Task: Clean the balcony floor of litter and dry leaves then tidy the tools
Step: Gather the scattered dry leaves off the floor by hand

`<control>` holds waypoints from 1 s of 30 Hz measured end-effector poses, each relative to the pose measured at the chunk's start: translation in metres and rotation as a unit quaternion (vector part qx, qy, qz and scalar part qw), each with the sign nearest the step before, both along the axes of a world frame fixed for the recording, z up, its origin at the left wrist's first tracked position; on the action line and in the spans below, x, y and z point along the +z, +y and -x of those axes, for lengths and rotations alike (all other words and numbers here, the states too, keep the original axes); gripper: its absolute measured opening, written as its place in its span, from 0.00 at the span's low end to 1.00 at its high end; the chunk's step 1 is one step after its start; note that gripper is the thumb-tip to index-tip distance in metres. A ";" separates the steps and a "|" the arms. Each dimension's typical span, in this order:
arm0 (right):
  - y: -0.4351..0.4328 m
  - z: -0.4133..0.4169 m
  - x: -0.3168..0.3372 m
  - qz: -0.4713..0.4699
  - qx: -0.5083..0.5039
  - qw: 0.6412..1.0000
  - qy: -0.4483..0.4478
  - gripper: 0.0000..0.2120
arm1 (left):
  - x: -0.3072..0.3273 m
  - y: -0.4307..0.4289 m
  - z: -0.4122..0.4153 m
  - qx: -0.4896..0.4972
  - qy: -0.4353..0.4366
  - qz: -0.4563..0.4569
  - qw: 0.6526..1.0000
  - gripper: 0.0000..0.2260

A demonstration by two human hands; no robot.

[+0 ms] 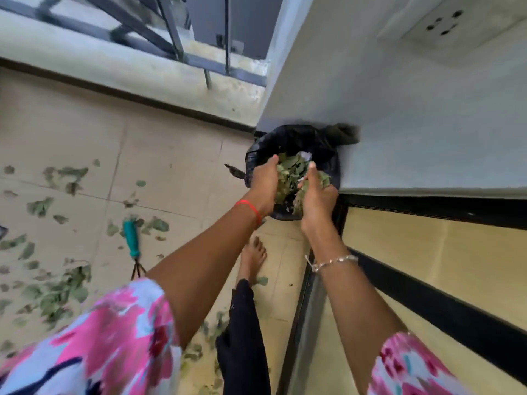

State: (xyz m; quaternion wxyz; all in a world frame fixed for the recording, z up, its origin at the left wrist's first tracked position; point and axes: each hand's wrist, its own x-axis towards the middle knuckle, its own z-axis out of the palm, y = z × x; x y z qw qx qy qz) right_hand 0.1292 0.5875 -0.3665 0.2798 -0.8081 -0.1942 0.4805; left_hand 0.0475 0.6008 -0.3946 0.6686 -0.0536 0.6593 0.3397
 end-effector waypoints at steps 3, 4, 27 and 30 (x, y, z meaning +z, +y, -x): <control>0.024 -0.010 -0.039 0.039 0.085 0.995 0.019 0.29 | -0.049 0.008 -0.014 -0.038 -0.024 0.049 0.998 0.44; 0.031 -0.013 -0.047 0.057 0.098 0.991 0.065 0.31 | -0.049 0.010 -0.014 -0.019 -0.062 0.064 0.996 0.46; 0.021 0.025 0.096 0.041 0.657 0.714 -0.239 0.19 | 0.146 -0.021 0.058 -0.269 0.117 -0.168 0.941 0.18; 0.006 0.064 0.187 -0.015 0.690 0.675 -0.261 0.20 | 0.233 -0.047 0.092 -0.266 0.132 -0.193 0.935 0.15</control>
